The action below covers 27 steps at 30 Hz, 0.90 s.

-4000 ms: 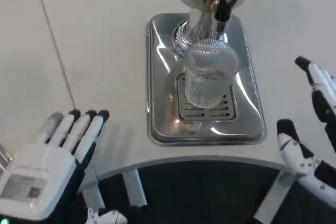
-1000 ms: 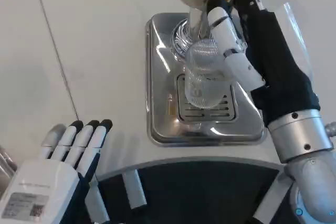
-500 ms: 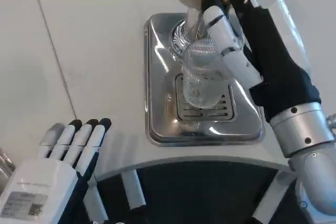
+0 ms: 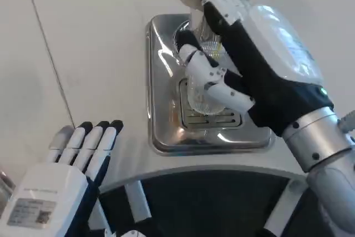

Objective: Grasp the cup under the faucet to collect the drink, then remove the cup.

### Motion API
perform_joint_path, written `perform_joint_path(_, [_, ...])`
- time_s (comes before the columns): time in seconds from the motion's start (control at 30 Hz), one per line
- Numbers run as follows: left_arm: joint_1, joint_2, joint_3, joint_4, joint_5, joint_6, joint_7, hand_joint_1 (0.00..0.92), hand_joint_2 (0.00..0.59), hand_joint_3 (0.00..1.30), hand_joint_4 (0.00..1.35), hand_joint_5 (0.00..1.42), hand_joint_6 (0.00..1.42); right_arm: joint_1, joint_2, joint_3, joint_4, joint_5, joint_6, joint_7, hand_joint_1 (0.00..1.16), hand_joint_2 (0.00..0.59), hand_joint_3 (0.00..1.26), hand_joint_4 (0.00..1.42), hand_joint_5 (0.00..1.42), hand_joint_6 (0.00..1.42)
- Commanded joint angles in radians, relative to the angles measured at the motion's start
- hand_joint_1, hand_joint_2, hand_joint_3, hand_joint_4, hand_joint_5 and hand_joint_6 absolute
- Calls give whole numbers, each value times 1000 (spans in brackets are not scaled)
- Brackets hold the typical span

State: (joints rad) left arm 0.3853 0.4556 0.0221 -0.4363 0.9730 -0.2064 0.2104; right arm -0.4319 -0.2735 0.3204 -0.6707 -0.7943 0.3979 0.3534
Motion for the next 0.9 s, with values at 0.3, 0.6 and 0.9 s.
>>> perform_joint_path(0.3, [-35,-16,-28,16,-4,3,-8,0,71,0,0,0,0,-72,-2,1,39,-148,38,189,0,556,99,0,14,0])
perform_joint_path(0.6, [-128,-42,-66,63,2,30,-8,0,60,0,0,0,0,-87,10,-20,37,-154,32,213,0,565,104,0,14,0])
perform_joint_path(0.9, [-251,-51,-96,154,0,79,-10,0,53,0,0,0,0,-83,30,-18,24,-167,26,218,0,580,97,0,24,1])
